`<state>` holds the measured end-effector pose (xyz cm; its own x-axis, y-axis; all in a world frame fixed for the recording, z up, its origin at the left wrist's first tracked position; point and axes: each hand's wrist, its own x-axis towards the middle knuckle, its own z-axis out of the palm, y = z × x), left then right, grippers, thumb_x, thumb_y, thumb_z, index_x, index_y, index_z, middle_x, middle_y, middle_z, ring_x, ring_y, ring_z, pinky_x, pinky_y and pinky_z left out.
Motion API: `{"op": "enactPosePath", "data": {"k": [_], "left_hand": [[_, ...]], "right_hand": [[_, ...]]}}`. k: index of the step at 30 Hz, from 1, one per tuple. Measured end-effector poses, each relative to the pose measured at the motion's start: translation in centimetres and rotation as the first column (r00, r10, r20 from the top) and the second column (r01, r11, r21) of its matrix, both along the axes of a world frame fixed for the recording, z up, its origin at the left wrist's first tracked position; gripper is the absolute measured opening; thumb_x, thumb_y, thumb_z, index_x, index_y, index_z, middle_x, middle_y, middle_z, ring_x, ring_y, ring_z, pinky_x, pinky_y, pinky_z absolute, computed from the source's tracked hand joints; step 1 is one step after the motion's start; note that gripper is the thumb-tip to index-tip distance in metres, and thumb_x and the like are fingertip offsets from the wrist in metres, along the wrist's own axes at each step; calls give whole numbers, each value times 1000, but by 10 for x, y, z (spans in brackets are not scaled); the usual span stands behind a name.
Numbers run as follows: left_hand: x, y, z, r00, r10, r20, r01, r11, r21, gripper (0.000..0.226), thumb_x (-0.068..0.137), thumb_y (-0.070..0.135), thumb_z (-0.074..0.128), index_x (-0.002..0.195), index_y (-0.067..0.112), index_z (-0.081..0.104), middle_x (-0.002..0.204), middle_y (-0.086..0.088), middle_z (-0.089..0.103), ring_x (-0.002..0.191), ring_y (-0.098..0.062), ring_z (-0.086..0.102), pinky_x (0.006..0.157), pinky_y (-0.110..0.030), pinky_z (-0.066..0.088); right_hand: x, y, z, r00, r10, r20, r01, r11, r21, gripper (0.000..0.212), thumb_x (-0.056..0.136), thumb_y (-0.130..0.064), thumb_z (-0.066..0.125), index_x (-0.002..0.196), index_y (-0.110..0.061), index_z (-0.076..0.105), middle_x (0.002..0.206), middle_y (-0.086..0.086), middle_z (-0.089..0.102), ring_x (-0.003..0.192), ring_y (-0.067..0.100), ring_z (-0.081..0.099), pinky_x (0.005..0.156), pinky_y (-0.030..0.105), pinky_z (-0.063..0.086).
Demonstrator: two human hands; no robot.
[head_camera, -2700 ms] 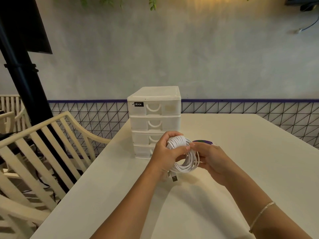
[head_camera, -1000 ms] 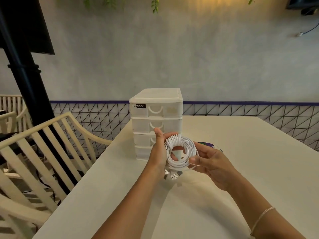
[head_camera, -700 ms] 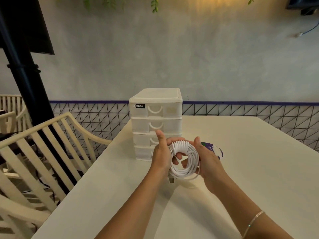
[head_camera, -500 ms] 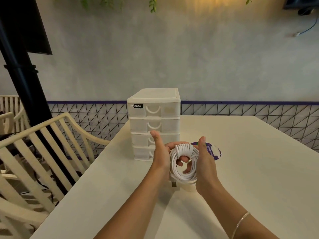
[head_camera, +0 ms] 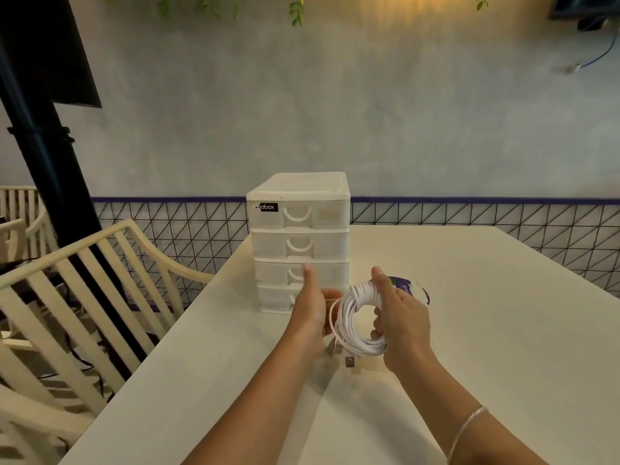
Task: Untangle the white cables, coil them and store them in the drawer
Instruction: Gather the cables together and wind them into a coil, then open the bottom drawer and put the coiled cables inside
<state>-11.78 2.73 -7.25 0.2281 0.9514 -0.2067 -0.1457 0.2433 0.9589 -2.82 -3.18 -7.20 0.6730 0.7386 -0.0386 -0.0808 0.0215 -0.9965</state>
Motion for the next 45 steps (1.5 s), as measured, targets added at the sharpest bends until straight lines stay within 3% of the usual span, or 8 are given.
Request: {"op": "enactPosePath", "data": {"k": [6, 11, 18, 22, 24, 33, 39, 45], "left_hand": [[2, -11, 1, 986, -148, -73, 154, 984, 88, 32, 93, 15, 46, 65, 10, 60, 63, -9, 58, 57, -20, 48, 55, -28, 38], [9, -15, -3, 984, -80, -162, 117, 966, 232, 16, 97, 26, 49, 92, 16, 61, 78, -8, 66, 71, -25, 57, 54, -29, 40], [7, -18, 2, 997, -40, -62, 49, 987, 151, 20, 94, 23, 55, 79, 16, 66, 70, -7, 62, 61, -22, 51, 53, -28, 35], [3, -17, 6, 998, -59, -10, 59, 996, 66, 39, 92, 24, 57, 57, 14, 72, 63, -7, 67, 66, -23, 57, 68, -35, 44], [0, -17, 9, 998, -55, 7, 55, 997, 49, 35, 92, 23, 57, 63, 10, 72, 60, -6, 68, 67, -23, 61, 71, -35, 46], [4, -22, 7, 992, -23, -125, 60, 952, 299, 36, 99, 35, 42, 78, 21, 68, 74, -7, 71, 69, -22, 65, 61, -29, 49], [4, -23, 2, 970, -68, -235, 175, 863, 473, 17, 95, 32, 50, 88, 38, 64, 78, 2, 68, 71, -17, 64, 61, -29, 51], [0, -16, -2, 920, -239, -309, 339, 882, 327, 20, 95, 21, 51, 93, 31, 68, 86, 0, 68, 81, -17, 64, 73, -33, 50]], "right_hand": [[16, -3, 6, 988, -156, 1, 155, 987, 51, 53, 84, -58, 53, 56, -12, 52, 62, 6, 53, 65, 25, 52, 68, 42, 44], [17, -2, 7, 991, -126, 43, 123, 989, 78, 51, 78, -62, 56, 55, -16, 55, 63, 8, 57, 70, 34, 58, 75, 47, 51], [13, -1, 9, 996, -92, 10, 90, 992, 85, 52, 75, -59, 63, 48, -16, 55, 48, 4, 52, 49, 22, 47, 67, 41, 45], [10, -3, 9, 998, -30, 53, 26, 997, 67, 44, 77, -56, 63, 59, -15, 63, 54, 3, 57, 48, 22, 51, 70, 42, 52], [9, -4, 9, 998, -6, 57, 2, 998, 64, 43, 76, -53, 65, 62, -13, 66, 55, 2, 58, 46, 20, 52, 68, 40, 52], [10, 1, 3, 997, -41, 61, 36, 996, 80, 46, 84, -54, 56, 64, -13, 56, 57, 4, 54, 51, 19, 48, 59, 33, 41], [16, 4, -2, 995, -8, 98, 5, 999, 36, 48, 86, -55, 51, 68, -11, 58, 60, 3, 54, 55, 18, 49, 67, 36, 43], [27, 3, 1, 987, 152, 50, -142, 978, -155, 47, 94, -52, 38, 76, -14, 59, 71, 5, 60, 55, 18, 52, 55, 26, 41]]}}
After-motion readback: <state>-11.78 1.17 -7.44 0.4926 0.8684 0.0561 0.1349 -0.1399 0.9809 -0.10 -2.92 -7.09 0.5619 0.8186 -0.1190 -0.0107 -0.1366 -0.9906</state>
